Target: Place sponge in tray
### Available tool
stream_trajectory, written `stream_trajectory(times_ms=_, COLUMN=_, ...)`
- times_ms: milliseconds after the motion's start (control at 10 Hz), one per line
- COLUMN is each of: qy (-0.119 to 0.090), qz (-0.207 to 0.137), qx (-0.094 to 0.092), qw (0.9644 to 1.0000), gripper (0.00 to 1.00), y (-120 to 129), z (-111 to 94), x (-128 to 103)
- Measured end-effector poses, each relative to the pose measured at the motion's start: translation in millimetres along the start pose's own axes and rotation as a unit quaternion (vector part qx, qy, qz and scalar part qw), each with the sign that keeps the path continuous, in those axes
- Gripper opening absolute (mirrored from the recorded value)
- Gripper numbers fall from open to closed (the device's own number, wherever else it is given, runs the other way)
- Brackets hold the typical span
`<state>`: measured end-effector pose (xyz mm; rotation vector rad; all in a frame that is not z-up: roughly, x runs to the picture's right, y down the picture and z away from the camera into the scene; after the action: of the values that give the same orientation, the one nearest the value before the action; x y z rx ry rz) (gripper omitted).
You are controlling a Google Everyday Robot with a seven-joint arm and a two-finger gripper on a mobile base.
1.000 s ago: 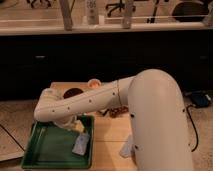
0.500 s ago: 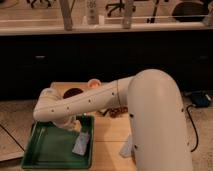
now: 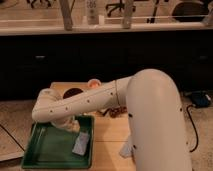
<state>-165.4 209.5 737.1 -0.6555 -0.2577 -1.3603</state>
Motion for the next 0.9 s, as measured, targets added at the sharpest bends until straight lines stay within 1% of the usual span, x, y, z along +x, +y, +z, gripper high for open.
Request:
stream_trajectory(times_ms=100, qy=0.000, qz=-0.002, qx=0.001, qw=1.0000, gripper=0.57, y=-1.2, z=-0.6, x=-0.4)
stream_trajectory(times_ms=200, qy=0.000, qz=-0.004, qx=0.001, qw=1.0000, gripper=0.60, y=-2.3, z=-1.0, x=-0.6)
stream_trajectory(times_ms=300, qy=0.001, qz=-0.005, qx=0.001, qw=1.0000, gripper=0.57, y=-3.1, z=-1.4, x=-0.9)
stream_trajectory(times_ms=400, qy=0.000, qz=-0.006, qx=0.002, qw=1.0000, gripper=0.49, y=-3.3, z=-1.7, x=-1.2)
stream_trajectory(times_ms=500, qy=0.000, qz=-0.007, qx=0.002, qw=1.0000, gripper=0.46, y=-3.6, z=-1.9, x=-1.6)
stream_trajectory(times_ms=600, qy=0.001, qz=-0.008, qx=0.003, qw=1.0000, gripper=0.48, y=-4.7, z=-2.4, x=-1.7)
stream_trajectory(times_ms=800, qy=0.001, qz=-0.011, qx=0.004, qw=0.9999, gripper=0.62, y=-7.5, z=-3.7, x=-2.0)
stream_trajectory(times_ms=900, qy=0.001, qz=-0.012, qx=0.004, qw=0.9999, gripper=0.64, y=-8.0, z=-3.9, x=-2.1)
